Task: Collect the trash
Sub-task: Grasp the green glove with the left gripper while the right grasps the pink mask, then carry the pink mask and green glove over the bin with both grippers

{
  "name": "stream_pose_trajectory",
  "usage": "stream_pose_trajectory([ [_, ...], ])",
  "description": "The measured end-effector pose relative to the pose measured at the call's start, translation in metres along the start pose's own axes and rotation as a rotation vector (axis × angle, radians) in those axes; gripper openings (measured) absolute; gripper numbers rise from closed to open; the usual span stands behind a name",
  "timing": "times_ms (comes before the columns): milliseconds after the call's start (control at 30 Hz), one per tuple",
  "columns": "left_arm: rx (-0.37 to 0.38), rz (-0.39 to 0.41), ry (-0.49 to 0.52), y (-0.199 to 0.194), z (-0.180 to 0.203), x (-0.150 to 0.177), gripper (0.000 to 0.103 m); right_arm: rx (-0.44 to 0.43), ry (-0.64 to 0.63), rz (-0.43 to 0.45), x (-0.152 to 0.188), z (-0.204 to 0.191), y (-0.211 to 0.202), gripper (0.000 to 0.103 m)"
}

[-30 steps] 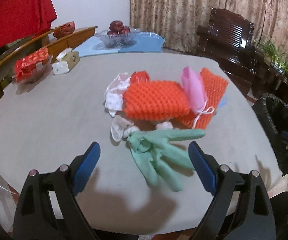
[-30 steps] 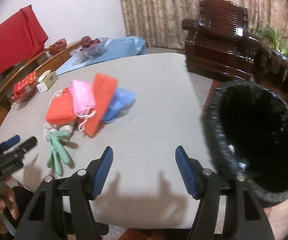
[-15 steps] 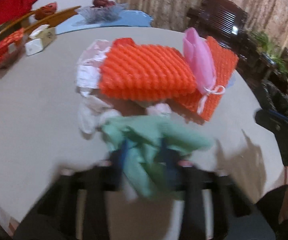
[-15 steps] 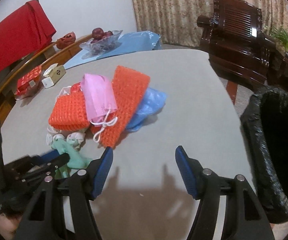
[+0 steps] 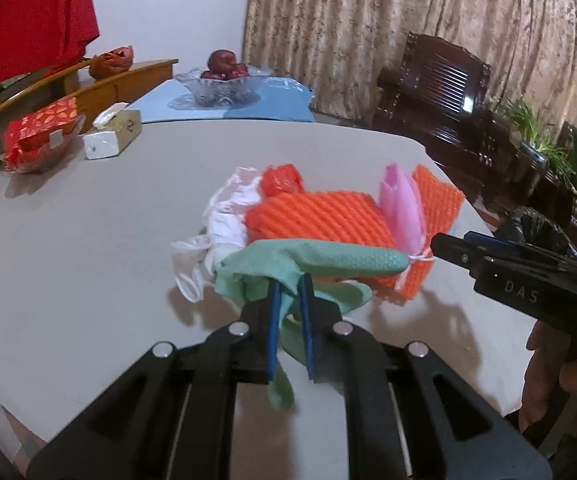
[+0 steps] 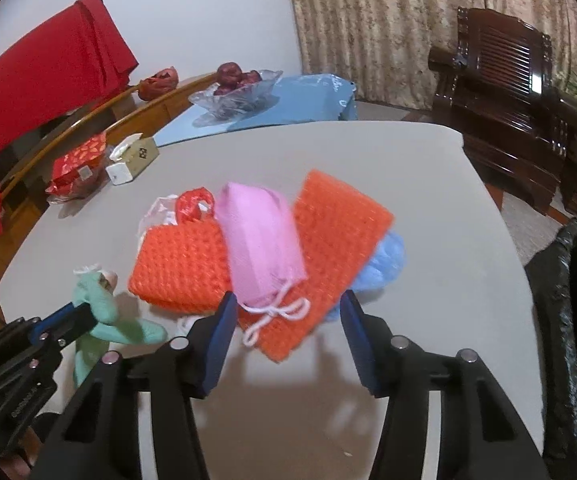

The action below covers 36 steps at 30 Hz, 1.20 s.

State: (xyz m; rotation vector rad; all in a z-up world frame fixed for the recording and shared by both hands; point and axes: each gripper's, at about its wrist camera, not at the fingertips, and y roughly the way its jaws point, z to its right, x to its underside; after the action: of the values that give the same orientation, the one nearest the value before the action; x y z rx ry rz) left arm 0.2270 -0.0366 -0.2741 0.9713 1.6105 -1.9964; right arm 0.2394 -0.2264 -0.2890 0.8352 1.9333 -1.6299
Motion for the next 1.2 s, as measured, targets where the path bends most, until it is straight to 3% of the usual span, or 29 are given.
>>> stream_pose_trajectory([
  [267, 0.001, -0.008, -0.001, 0.009, -0.014, -0.005, 0.009, -0.008, -0.024, -0.010, -0.013, -0.015, 0.023, 0.042],
  [333, 0.003, -0.011, 0.001, 0.011, -0.015, -0.006, 0.009, -0.011, -0.027, -0.023, -0.015, -0.016, 0.030, 0.030],
  [400, 0.004, -0.013, 0.000, 0.012, -0.016, -0.007, 0.009, -0.022, -0.031, -0.047, -0.015, -0.015, 0.037, 0.008],
  [467, 0.007, -0.012, -0.005, 0.012, -0.015, -0.007, 0.009, -0.026, -0.043, -0.045, -0.014, -0.016, 0.036, 0.004],
  [1200, 0.052, 0.049, 0.059, -0.049, 0.039, -0.016, 0.009, 0.003, 0.000, 0.050, -0.009, 0.025, -0.067, 0.002],
])
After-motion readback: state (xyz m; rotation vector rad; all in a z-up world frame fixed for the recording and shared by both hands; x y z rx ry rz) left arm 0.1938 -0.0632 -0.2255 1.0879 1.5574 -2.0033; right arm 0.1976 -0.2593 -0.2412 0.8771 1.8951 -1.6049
